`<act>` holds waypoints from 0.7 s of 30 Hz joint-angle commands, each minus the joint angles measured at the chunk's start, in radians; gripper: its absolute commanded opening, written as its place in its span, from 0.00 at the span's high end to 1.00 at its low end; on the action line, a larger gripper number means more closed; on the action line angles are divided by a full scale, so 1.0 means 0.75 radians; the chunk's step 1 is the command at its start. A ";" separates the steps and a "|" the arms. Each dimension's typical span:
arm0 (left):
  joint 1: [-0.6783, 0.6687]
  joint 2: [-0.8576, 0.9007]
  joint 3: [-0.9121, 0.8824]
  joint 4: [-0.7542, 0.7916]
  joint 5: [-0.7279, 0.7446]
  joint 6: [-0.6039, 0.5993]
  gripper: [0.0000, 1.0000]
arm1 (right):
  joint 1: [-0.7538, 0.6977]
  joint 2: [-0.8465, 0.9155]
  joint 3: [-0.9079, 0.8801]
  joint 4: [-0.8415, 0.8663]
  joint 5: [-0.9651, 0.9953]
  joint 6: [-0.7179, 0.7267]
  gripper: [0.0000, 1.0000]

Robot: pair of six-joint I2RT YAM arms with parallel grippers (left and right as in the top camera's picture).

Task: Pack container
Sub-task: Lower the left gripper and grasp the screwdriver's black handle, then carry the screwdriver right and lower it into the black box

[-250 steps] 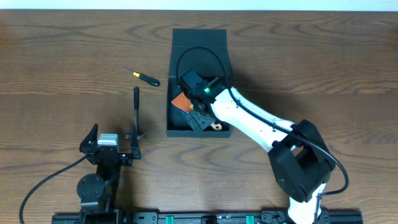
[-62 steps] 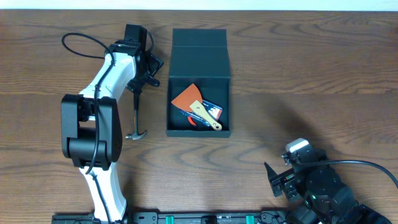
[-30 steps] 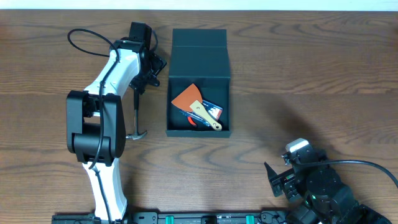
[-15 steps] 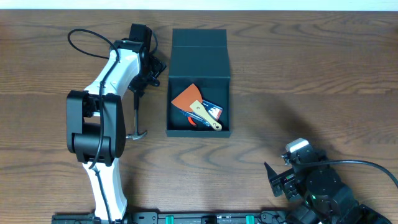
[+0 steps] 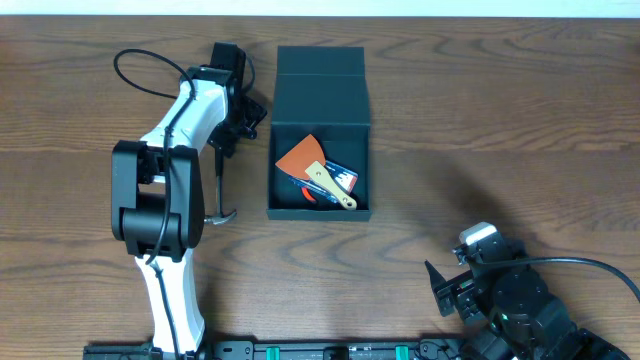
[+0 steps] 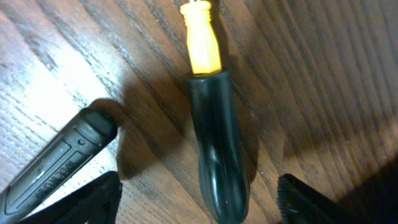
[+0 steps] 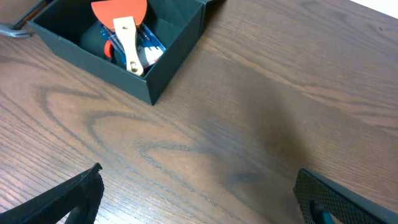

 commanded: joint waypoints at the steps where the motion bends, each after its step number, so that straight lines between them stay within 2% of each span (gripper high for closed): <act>1: -0.004 0.034 0.026 -0.009 0.010 -0.010 0.28 | -0.008 -0.004 0.002 0.004 0.018 0.019 0.01; 6: -0.004 0.034 0.026 -0.009 0.010 -0.010 0.50 | -0.008 -0.004 0.002 0.004 0.018 0.019 0.01; 13: -0.004 0.034 0.026 -0.009 0.010 -0.010 0.75 | -0.008 -0.004 0.002 0.004 0.018 0.019 0.01; 21: -0.004 0.006 0.026 -0.008 0.007 -0.010 0.85 | -0.008 -0.004 0.002 0.004 0.018 0.019 0.01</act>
